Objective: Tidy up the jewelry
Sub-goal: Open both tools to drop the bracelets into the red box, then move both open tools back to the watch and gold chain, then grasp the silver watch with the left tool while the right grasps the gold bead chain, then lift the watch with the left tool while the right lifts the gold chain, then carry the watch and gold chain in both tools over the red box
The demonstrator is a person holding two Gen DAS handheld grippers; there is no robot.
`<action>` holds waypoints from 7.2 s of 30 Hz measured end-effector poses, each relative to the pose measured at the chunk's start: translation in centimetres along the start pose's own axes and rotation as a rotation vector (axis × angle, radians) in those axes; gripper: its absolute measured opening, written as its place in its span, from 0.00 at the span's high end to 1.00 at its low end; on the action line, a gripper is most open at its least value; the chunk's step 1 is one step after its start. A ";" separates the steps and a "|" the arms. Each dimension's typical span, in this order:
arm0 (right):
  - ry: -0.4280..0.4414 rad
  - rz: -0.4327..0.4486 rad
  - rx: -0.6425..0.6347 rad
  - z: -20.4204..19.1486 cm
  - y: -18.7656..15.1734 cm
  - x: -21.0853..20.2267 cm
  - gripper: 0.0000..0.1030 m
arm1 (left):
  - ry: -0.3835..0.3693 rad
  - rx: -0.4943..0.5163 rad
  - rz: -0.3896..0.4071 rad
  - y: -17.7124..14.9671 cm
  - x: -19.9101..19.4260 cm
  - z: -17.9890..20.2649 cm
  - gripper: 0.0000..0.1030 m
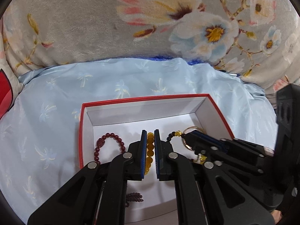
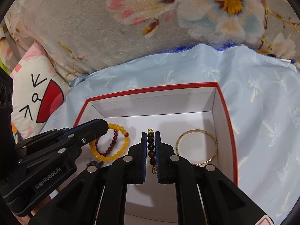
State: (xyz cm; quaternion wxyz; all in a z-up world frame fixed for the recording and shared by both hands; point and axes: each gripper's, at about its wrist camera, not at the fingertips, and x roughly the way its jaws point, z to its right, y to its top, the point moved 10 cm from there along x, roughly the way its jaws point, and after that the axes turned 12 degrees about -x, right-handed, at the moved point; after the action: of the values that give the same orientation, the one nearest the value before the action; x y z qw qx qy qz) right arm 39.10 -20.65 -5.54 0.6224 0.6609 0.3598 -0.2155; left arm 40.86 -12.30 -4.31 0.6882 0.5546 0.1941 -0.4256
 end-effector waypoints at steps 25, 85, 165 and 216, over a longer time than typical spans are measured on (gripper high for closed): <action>0.008 0.179 -0.007 -2.5 -4.3 -13.3 0.69 | 0.047 0.008 0.148 -3.8 -11.7 -0.4 0.64; -0.155 -0.032 0.022 -3.6 -26.6 -15.5 0.96 | 0.123 -0.032 -0.006 -25.4 -15.0 -5.0 0.64; -0.067 0.118 0.000 -7.2 -19.4 -21.7 0.96 | 0.151 -0.039 0.115 -20.0 -19.7 -1.0 0.76; 0.034 0.019 0.006 -1.5 -2.0 -3.1 0.96 | 0.078 -0.045 0.074 -2.2 -4.8 0.0 0.76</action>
State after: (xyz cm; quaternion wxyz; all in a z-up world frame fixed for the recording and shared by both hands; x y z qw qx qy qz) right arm 35.35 -19.85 -4.43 0.6160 0.6697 0.3635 -0.1996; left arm 36.40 -10.53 -2.08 0.7078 0.5618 0.2097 -0.3734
